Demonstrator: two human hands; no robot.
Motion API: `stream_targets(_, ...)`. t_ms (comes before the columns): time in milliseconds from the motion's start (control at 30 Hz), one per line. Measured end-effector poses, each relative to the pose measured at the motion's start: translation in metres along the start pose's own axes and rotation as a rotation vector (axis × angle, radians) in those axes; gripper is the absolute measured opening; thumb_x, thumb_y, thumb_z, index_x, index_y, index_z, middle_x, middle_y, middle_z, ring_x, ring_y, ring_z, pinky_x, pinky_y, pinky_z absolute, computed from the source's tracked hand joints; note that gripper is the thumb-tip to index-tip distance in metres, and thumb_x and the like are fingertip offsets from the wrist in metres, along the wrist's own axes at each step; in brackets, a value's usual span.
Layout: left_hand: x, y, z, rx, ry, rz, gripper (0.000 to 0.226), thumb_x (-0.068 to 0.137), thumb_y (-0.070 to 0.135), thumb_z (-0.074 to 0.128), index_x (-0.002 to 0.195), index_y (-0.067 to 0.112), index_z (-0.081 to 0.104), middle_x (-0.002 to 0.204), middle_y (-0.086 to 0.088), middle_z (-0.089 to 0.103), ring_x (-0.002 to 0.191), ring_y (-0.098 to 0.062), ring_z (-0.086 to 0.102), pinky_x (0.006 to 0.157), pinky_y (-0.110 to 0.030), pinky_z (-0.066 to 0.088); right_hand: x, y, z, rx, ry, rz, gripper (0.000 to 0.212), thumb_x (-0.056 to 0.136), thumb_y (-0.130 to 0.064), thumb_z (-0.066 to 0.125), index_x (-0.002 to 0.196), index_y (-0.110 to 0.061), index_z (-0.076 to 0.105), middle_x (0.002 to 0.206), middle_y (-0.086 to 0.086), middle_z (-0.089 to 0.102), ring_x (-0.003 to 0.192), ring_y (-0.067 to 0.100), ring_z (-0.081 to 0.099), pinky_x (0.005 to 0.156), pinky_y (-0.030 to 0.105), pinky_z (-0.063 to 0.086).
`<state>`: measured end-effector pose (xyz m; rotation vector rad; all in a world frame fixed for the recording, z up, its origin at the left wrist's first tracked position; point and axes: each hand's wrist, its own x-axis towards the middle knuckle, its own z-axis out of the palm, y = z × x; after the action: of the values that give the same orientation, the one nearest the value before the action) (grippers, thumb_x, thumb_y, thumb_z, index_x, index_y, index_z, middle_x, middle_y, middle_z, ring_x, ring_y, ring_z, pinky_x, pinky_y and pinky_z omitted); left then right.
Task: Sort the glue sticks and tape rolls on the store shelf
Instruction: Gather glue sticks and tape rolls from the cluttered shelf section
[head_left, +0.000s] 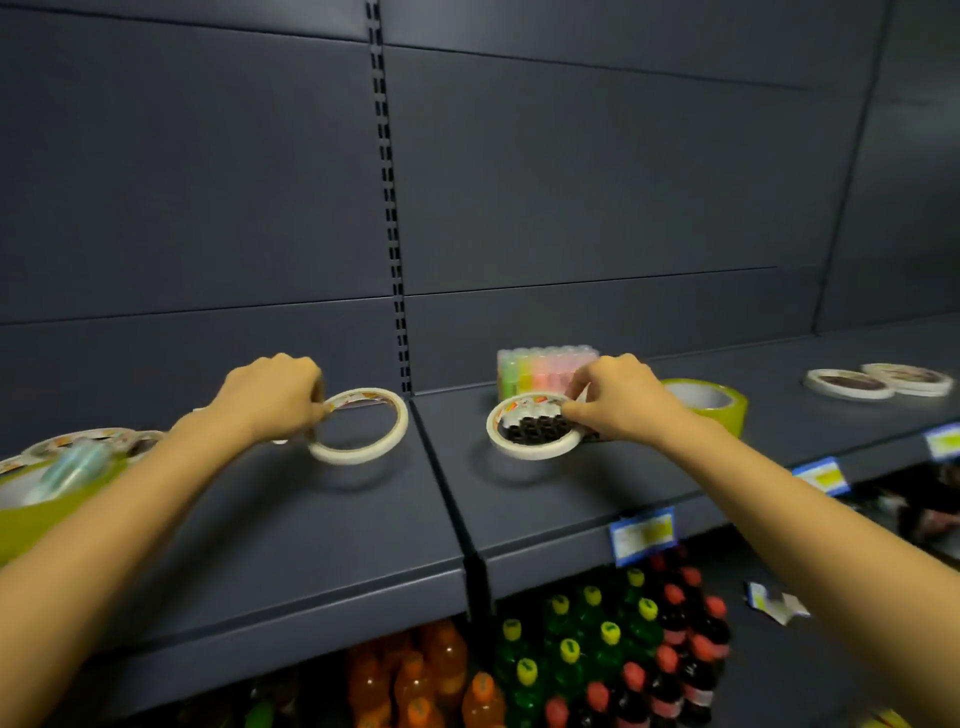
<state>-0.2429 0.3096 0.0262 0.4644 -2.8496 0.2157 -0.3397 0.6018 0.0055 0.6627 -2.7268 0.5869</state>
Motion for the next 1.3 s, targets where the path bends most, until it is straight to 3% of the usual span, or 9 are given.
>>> stream_targets(133,0.0,0.075,-0.013,-0.079,0.058,0.054,0.02,0.088,0.035,0.058,0.092,0.02,0.069,0.089,-0.004,0.067,0.08,-0.023,0.059,0.065,-0.03,0.043,-0.021,0.061,-0.036,0.004,0.001,0.045,0.018,0.083,-0.032,0.062,0.087,-0.016,0.07,0.084,0.01,0.072,0.083,0.029,0.066,0.083,0.037,0.053)
stream_targets(267,-0.004,0.153,-0.02,-0.147,0.098,0.117,0.017,0.086,0.036,0.059,0.086,0.021,0.068,0.093,-0.005,0.068,0.085,-0.026,0.061,0.067,-0.029,0.042,-0.043,0.127,-0.066,0.006,0.016,0.089,0.017,0.083,-0.028,0.063,0.091,-0.015,0.069,0.086,0.01,0.071,0.074,0.026,0.062,0.079,0.038,0.055)
stream_targets(467,-0.007,0.269,-0.026,-0.182,0.114,0.242,0.021,0.086,0.038,0.059,0.087,0.02,0.069,0.093,-0.007,0.069,0.085,-0.026,0.061,0.066,-0.028,0.04,-0.077,0.224,-0.11,-0.037,0.087,0.162,0.015,0.084,-0.026,0.062,0.086,-0.013,0.07,0.084,0.011,0.072,0.074,0.026,0.063,0.072,0.038,0.055)
stream_targets(567,-0.002,0.322,-0.029,-0.227,0.119,0.301,0.017,0.084,0.035,0.061,0.087,0.021,0.07,0.098,-0.009,0.07,0.093,-0.029,0.063,0.068,-0.03,0.043,-0.092,0.265,-0.127,-0.082,0.131,0.203,0.017,0.083,-0.026,0.063,0.088,-0.012,0.071,0.084,0.01,0.066,0.075,0.024,0.058,0.063,0.031,0.046)
stream_targets(667,0.006,0.372,-0.03,-0.25,0.128,0.333,0.016,0.082,0.034,0.061,0.087,0.022,0.07,0.098,-0.007,0.069,0.095,-0.029,0.062,0.07,-0.031,0.042,-0.101,0.303,-0.143,-0.097,0.154,0.274,0.019,0.083,-0.027,0.063,0.092,-0.012,0.071,0.087,0.009,0.068,0.08,0.026,0.061,0.067,0.032,0.047)
stream_targets(767,0.02,0.419,-0.031,-0.268,0.123,0.379,0.019,0.084,0.035,0.061,0.09,0.02,0.07,0.087,-0.003,0.065,0.081,-0.022,0.058,0.065,-0.03,0.04,-0.103,0.339,-0.158,-0.103,0.171,0.328,0.019,0.083,-0.027,0.062,0.092,-0.013,0.071,0.092,0.012,0.07,0.083,0.03,0.064,0.072,0.035,0.053)
stream_targets(933,0.056,0.489,-0.025,-0.291,0.106,0.429,0.018,0.084,0.031,0.062,0.09,0.016,0.069,0.088,-0.005,0.068,0.084,-0.025,0.062,0.068,-0.031,0.047,-0.093,0.395,-0.173,-0.137,0.211,0.387,0.024,0.085,-0.033,0.062,0.096,-0.015,0.072,0.097,0.012,0.071,0.09,0.029,0.063,0.069,0.031,0.046)
stream_targets(1300,0.154,0.599,-0.004,-0.275,0.071,0.429,0.021,0.085,0.027,0.06,0.097,0.011,0.068,0.095,-0.009,0.069,0.088,-0.026,0.063,0.069,-0.031,0.046,-0.01,0.495,-0.183,-0.112,0.158,0.433,0.024,0.087,-0.032,0.06,0.1,-0.013,0.069,0.097,0.013,0.069,0.087,0.03,0.064,0.08,0.043,0.056)
